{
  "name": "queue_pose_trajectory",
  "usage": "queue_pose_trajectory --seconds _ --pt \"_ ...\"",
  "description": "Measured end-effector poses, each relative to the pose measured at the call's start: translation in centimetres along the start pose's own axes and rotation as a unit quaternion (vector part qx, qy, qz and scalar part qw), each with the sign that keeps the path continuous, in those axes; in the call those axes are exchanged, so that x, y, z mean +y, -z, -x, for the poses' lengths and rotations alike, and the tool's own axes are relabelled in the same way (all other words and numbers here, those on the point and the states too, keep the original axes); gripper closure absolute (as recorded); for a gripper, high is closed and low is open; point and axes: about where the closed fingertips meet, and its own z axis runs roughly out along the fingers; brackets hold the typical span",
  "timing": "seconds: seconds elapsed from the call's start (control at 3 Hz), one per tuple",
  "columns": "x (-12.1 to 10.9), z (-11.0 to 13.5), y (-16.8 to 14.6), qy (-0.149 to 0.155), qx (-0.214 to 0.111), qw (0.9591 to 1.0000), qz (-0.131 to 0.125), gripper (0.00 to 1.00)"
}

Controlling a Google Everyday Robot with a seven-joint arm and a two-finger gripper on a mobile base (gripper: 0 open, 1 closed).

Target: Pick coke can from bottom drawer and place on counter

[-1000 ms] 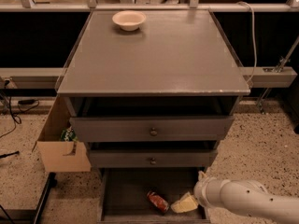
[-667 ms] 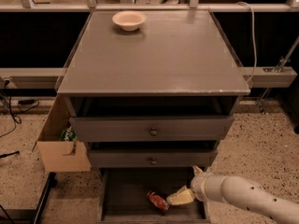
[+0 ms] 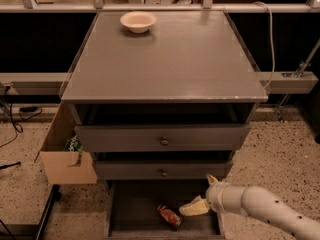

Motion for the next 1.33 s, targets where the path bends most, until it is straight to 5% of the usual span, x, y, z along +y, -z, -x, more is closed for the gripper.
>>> queue_pose_trajectory --seconds 0.67,1.33 --pt "0.7 -0.6 -1.8 0.043 0.036 0.9983 0.012 0.0" --pt "1.1 -2.9 -3.9 0.113 0.086 0.9898 0.014 0.0"
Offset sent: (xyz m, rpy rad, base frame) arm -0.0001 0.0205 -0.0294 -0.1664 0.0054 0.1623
